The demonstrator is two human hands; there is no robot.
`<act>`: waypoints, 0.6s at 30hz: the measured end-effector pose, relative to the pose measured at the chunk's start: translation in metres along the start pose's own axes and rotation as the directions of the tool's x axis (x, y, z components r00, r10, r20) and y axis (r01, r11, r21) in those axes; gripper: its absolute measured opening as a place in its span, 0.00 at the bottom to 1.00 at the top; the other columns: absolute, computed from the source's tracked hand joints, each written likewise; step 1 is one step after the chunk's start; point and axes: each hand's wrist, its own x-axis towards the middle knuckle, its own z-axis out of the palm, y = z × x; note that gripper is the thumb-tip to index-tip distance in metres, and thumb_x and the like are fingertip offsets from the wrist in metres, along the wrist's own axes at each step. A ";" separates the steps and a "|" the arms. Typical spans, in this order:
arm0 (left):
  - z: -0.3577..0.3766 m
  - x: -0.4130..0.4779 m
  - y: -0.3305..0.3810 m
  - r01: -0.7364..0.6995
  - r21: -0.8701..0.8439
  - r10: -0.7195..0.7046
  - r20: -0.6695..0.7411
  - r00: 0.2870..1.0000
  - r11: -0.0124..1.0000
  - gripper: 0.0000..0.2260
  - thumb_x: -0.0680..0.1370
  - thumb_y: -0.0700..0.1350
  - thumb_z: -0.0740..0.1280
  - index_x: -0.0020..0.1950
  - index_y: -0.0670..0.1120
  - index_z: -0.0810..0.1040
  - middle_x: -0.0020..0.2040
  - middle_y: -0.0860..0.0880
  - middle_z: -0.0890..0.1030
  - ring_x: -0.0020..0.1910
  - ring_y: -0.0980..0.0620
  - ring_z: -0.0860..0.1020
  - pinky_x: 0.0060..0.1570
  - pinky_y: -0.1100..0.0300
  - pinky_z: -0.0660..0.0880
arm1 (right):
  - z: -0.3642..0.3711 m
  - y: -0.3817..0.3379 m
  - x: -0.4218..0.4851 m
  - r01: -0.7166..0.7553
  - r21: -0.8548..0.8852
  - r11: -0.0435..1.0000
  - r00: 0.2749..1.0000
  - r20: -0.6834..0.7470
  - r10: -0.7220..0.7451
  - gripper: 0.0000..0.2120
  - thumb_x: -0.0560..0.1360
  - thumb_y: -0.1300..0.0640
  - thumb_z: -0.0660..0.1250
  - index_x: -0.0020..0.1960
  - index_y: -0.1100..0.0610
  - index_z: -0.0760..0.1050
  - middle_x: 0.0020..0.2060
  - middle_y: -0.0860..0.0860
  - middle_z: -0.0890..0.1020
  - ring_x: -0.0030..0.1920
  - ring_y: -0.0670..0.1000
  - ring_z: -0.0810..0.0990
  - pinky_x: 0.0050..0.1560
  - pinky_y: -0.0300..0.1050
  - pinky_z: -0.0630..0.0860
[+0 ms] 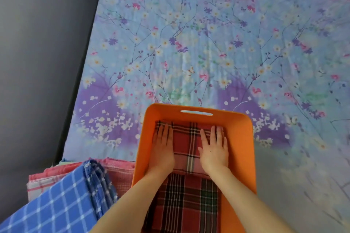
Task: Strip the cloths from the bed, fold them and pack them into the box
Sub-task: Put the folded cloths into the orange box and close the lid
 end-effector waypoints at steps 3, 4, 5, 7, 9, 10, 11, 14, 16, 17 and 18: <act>0.007 0.031 -0.005 -0.041 -0.001 0.041 0.040 0.998 0.999 0.28 0.81 0.39 0.51 0.77 0.42 0.41 0.78 0.43 0.41 0.77 0.46 0.40 0.74 0.54 0.37 | 0.014 0.011 0.021 -0.079 0.007 0.997 0.996 0.040 0.078 0.27 0.81 0.44 0.45 0.77 0.54 0.51 0.74 0.63 0.57 0.75 0.63 0.52 0.74 0.58 0.53; 0.010 0.039 -0.007 -0.051 0.002 0.051 0.049 0.998 0.999 0.27 0.81 0.40 0.50 0.77 0.42 0.41 0.78 0.43 0.42 0.77 0.46 0.40 0.75 0.54 0.38 | 0.017 0.010 0.025 -0.094 -0.002 0.996 0.996 0.003 0.094 0.28 0.79 0.44 0.45 0.75 0.56 0.60 0.71 0.65 0.65 0.73 0.64 0.60 0.72 0.59 0.59; 0.015 0.045 -0.009 -0.058 0.004 0.058 0.060 0.996 0.998 0.27 0.81 0.41 0.49 0.77 0.41 0.41 0.78 0.43 0.43 0.77 0.46 0.41 0.75 0.54 0.38 | 0.025 0.008 0.029 -0.099 0.011 0.995 0.994 0.041 0.098 0.30 0.77 0.45 0.46 0.72 0.58 0.67 0.66 0.65 0.71 0.69 0.66 0.66 0.69 0.60 0.62; 0.019 0.049 -0.012 -0.057 -0.008 0.057 0.081 0.995 0.998 0.26 0.82 0.41 0.48 0.77 0.41 0.41 0.78 0.44 0.43 0.77 0.47 0.40 0.74 0.54 0.37 | 0.035 0.008 0.034 -0.086 0.031 0.996 0.996 0.030 0.085 0.30 0.75 0.46 0.47 0.68 0.60 0.71 0.63 0.67 0.73 0.67 0.68 0.68 0.68 0.61 0.59; 0.019 0.049 -0.013 -0.057 -0.012 0.058 0.110 0.992 0.998 0.25 0.82 0.42 0.48 0.77 0.41 0.41 0.78 0.44 0.42 0.77 0.47 0.40 0.75 0.54 0.38 | 0.038 0.007 0.034 -0.067 -0.003 0.998 0.998 -0.018 0.067 0.29 0.76 0.46 0.48 0.68 0.60 0.71 0.64 0.67 0.73 0.67 0.68 0.67 0.68 0.61 0.57; 0.015 0.051 -0.012 -0.057 -0.007 0.058 0.138 0.989 0.998 0.25 0.83 0.42 0.48 0.77 0.41 0.41 0.78 0.43 0.42 0.77 0.46 0.40 0.75 0.53 0.38 | 0.040 0.009 0.035 -0.060 -0.004 0.998 0.998 -0.026 0.060 0.29 0.76 0.46 0.48 0.69 0.60 0.71 0.64 0.67 0.73 0.67 0.69 0.67 0.68 0.61 0.58; 0.009 0.051 -0.010 -0.051 0.001 0.050 0.177 0.983 0.999 0.25 0.82 0.43 0.48 0.77 0.41 0.42 0.78 0.43 0.42 0.77 0.46 0.41 0.75 0.52 0.39 | 0.038 0.009 0.033 -0.058 -0.010 0.998 0.998 -0.023 0.058 0.30 0.76 0.45 0.47 0.69 0.60 0.70 0.64 0.67 0.73 0.67 0.69 0.67 0.68 0.61 0.58; -0.028 0.046 0.007 -0.007 -0.101 0.032 0.251 0.967 0.995 0.25 0.81 0.40 0.53 0.77 0.40 0.51 0.78 0.43 0.49 0.77 0.45 0.47 0.74 0.52 0.45 | 0.021 0.008 0.022 -0.063 0.006 0.998 0.997 -0.033 0.063 0.29 0.75 0.45 0.48 0.66 0.59 0.73 0.62 0.67 0.75 0.65 0.69 0.69 0.68 0.64 0.56; -0.063 0.031 0.018 -0.013 -0.309 0.072 0.180 0.981 0.951 0.22 0.81 0.38 0.55 0.75 0.41 0.60 0.76 0.43 0.59 0.75 0.46 0.57 0.72 0.56 0.54 | -0.003 0.002 0.008 -0.070 0.094 0.993 0.992 -0.098 0.079 0.24 0.75 0.49 0.54 0.63 0.60 0.76 0.61 0.66 0.76 0.64 0.69 0.71 0.68 0.68 0.56; -0.085 0.015 0.017 -0.031 -0.417 0.095 0.133 0.987 0.908 0.20 0.81 0.39 0.54 0.74 0.42 0.63 0.75 0.44 0.63 0.73 0.47 0.62 0.69 0.59 0.58 | -0.018 -0.006 -0.004 -0.065 0.163 0.985 0.983 -0.159 0.091 0.21 0.75 0.52 0.57 0.62 0.61 0.77 0.61 0.65 0.76 0.64 0.68 0.71 0.68 0.68 0.56; -0.105 0.001 0.014 -0.061 -0.509 0.121 0.085 0.989 0.859 0.19 0.82 0.40 0.54 0.73 0.43 0.65 0.73 0.46 0.67 0.70 0.48 0.66 0.66 0.61 0.61 | -0.032 -0.013 -0.014 -0.049 0.247 0.968 0.964 -0.242 0.110 0.19 0.76 0.53 0.57 0.61 0.62 0.76 0.60 0.64 0.76 0.63 0.66 0.72 0.68 0.66 0.58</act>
